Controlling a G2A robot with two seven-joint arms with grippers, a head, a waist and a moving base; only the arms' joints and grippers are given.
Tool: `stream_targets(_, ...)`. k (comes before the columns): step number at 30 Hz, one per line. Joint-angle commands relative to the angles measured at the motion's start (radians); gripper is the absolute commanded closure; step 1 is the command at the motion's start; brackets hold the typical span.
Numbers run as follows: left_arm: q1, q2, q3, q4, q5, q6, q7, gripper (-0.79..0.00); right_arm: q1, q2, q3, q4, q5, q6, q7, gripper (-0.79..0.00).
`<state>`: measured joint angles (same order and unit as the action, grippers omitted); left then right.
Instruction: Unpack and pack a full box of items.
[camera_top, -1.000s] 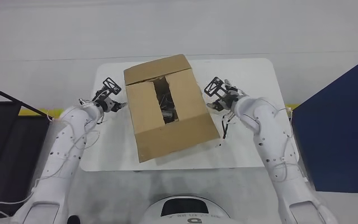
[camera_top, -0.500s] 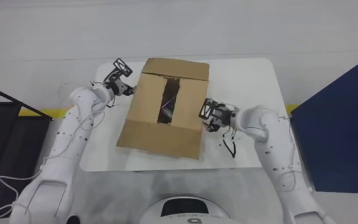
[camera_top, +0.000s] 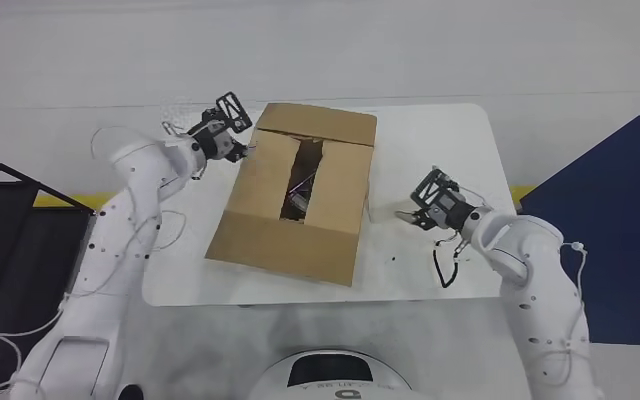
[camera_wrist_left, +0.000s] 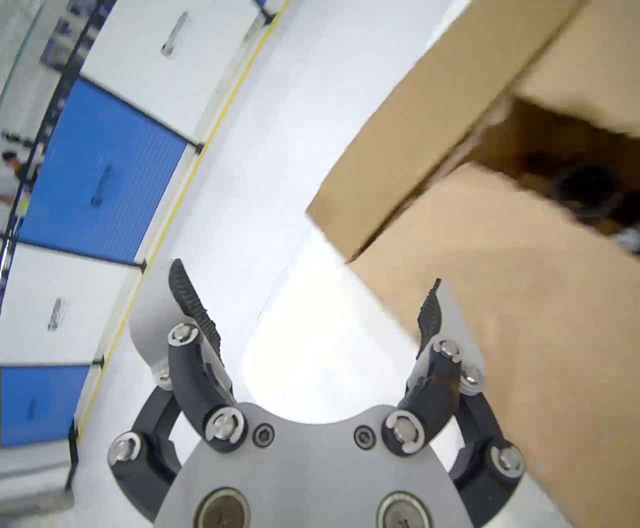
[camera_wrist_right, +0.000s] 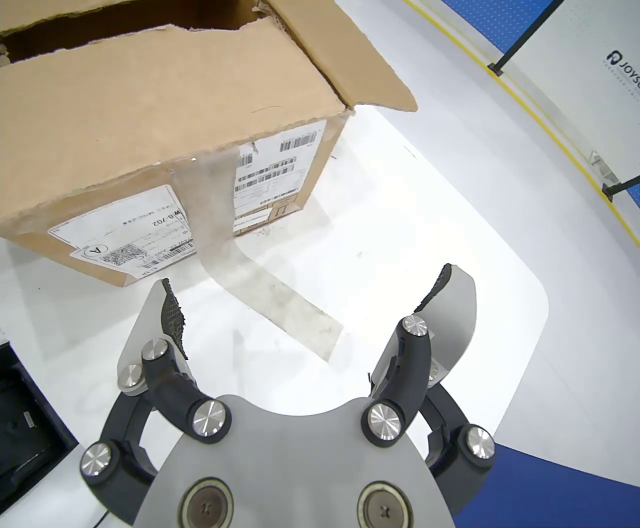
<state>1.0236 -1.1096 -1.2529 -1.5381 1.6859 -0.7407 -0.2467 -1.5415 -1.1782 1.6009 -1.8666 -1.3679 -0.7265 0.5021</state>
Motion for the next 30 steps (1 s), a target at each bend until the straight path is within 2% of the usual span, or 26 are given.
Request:
stream_targets(1, 0.012, 0.000, 0.043, -0.043, 0.024, -0.060, -0.009, -0.785, -0.006, 0.002, 0.004, 0.010, -0.007, 0.001, -0.022, -0.785)
stream_targets(8, -0.024, -0.028, 0.200, -0.017, -0.003, -0.112, -0.089, -0.785, -0.012, 0.007, -0.014, 0.046, -0.050, 0.039, -0.079, -0.785)
stream_targets(13, -0.045, -0.048, 0.287, -0.011, -0.011, -0.092, -0.111, -0.785, -0.018, 0.010, -0.012, 0.073, -0.049, 0.057, -0.107, -0.785)
stream_targets(15, -0.054, -0.056, 0.309, -0.022, -0.025, -0.072, -0.086, -0.785, -0.021, 0.012, -0.009, 0.078, -0.047, 0.059, -0.119, -0.785)
stream_targets(20, -0.078, -0.070, 0.306, -0.057, -0.103, 0.013, -0.058, -0.785, -0.061, 0.019, 0.028, 0.075, -0.025, 0.037, -0.191, -0.785)
stream_targets(25, -0.126, -0.090, 0.373, -0.128, -0.075, 0.049, -0.064, -0.785, -0.149, 0.032, 0.122, 0.066, 0.013, -0.054, -0.377, -0.785)
stream_targets(30, -0.196, -0.126, 0.471, -0.134, -0.054, 0.105, -0.065, -0.785, -0.285, 0.041, 0.273, 0.085, 0.035, -0.130, -0.735, -0.785)
